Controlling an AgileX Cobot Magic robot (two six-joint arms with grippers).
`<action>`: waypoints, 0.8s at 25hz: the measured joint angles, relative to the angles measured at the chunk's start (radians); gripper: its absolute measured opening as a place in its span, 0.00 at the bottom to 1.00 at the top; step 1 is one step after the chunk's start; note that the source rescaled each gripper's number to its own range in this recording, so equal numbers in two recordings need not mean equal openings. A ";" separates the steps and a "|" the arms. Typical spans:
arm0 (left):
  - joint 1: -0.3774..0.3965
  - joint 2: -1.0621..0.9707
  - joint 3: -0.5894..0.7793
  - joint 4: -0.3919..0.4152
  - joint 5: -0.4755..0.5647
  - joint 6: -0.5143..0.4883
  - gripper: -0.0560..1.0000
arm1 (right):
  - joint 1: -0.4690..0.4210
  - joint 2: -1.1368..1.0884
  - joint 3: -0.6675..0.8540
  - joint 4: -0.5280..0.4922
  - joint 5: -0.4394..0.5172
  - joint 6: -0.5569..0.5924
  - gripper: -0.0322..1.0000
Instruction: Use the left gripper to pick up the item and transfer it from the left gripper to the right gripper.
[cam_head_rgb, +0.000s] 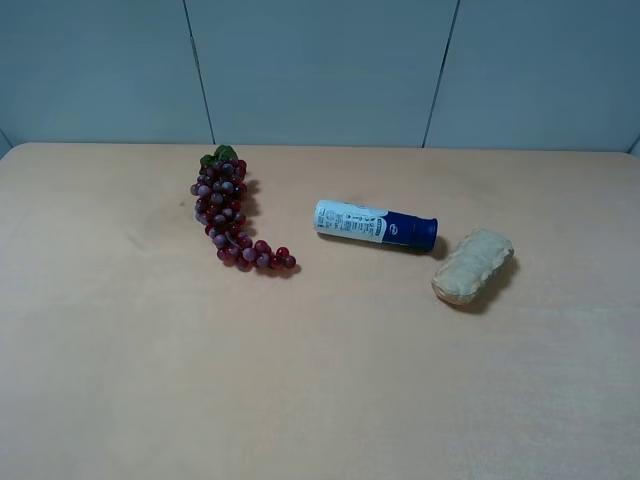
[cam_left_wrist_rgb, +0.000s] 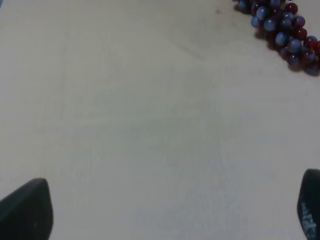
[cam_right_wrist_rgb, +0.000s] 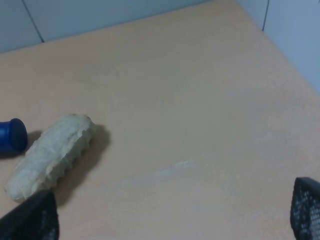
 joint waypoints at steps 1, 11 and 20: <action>0.000 0.000 0.000 0.001 0.000 0.000 0.96 | 0.000 0.000 0.000 0.000 0.000 0.000 1.00; 0.000 0.000 0.000 0.002 0.000 0.000 0.96 | 0.000 0.000 0.000 0.000 0.000 0.000 1.00; 0.000 0.000 0.000 0.002 0.000 0.000 0.96 | 0.000 0.000 0.000 0.000 0.000 0.000 1.00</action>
